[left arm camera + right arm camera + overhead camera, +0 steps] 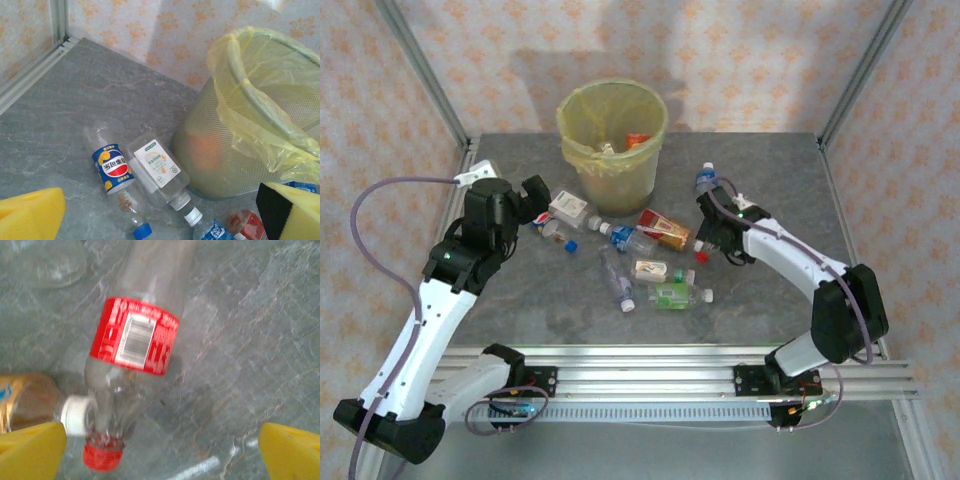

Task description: Put the plastic bottles in the bin

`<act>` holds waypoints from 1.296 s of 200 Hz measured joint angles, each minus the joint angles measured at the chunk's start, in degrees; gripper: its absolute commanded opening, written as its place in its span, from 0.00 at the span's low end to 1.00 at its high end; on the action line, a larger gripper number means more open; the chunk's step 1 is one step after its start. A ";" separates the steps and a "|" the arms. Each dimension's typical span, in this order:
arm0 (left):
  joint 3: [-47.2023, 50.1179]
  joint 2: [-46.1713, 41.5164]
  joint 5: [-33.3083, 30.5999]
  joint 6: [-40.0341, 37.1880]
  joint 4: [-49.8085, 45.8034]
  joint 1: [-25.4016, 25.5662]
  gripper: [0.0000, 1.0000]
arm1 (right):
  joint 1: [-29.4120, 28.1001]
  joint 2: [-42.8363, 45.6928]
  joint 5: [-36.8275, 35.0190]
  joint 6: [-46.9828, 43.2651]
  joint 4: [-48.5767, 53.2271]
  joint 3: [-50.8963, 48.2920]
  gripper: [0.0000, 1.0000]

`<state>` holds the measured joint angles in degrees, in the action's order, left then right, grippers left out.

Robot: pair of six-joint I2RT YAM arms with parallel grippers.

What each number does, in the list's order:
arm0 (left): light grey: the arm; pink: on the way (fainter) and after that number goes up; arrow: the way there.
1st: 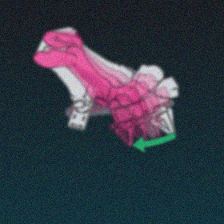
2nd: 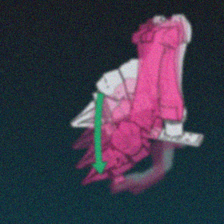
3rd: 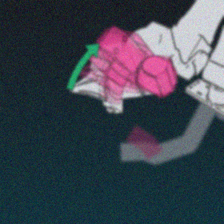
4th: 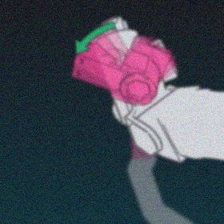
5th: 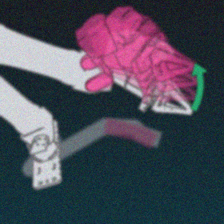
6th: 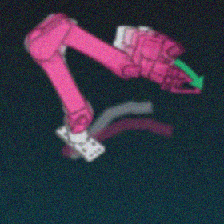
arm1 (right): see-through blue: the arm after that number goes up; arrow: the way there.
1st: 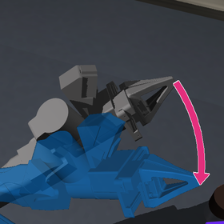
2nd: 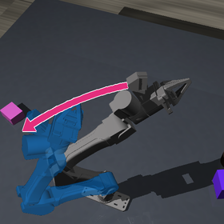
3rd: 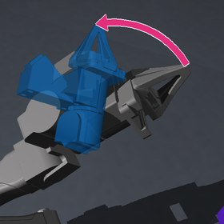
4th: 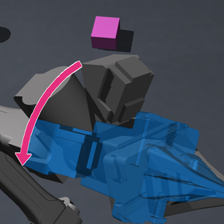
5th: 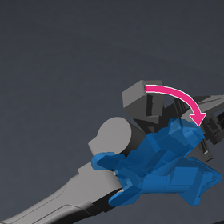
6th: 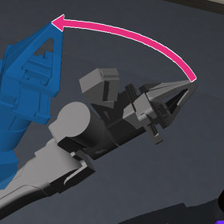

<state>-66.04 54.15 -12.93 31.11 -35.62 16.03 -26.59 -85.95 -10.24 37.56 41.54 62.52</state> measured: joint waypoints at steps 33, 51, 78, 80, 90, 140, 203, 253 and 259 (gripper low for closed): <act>0.07 0.00 0.02 0.46 0.00 0.00 1.00 | 4.13 -5.33 0.50 -1.88 -1.79 3.93 0.99; 0.13 0.00 0.00 0.57 -0.02 0.00 1.00 | 5.68 -8.68 1.33 -2.99 -2.82 6.14 1.00; 0.42 0.00 -0.04 0.57 -0.04 0.00 1.00 | 7.26 -12.72 2.69 -4.44 -4.15 8.09 0.97; 0.48 0.00 -0.04 0.57 -0.04 0.00 1.00 | 7.39 -12.98 2.80 -4.46 -4.28 8.17 0.97; 0.61 0.00 -0.09 0.57 -0.15 0.00 1.00 | 7.96 -14.14 3.37 -4.90 -4.68 8.48 0.95; 0.63 0.00 -0.96 0.57 -0.15 0.00 1.00 | 10.16 -17.90 5.77 -5.92 -6.23 8.57 0.89; 0.63 0.02 -1.05 0.57 -0.17 0.00 1.00 | 13.46 -18.80 7.30 -6.73 -8.33 4.72 0.82; 0.63 0.63 -1.05 0.57 -0.17 0.00 1.00 | 16.35 -18.78 8.20 -7.41 -9.79 2.10 0.74; 0.63 0.68 -1.05 0.57 -0.17 0.00 1.00 | 16.41 -18.78 8.37 -7.45 -10.05 2.01 0.72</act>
<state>-65.41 54.83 -13.98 31.68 -35.79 16.03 -10.17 -104.73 -1.87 30.11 31.48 64.53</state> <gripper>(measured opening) 0.999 0.752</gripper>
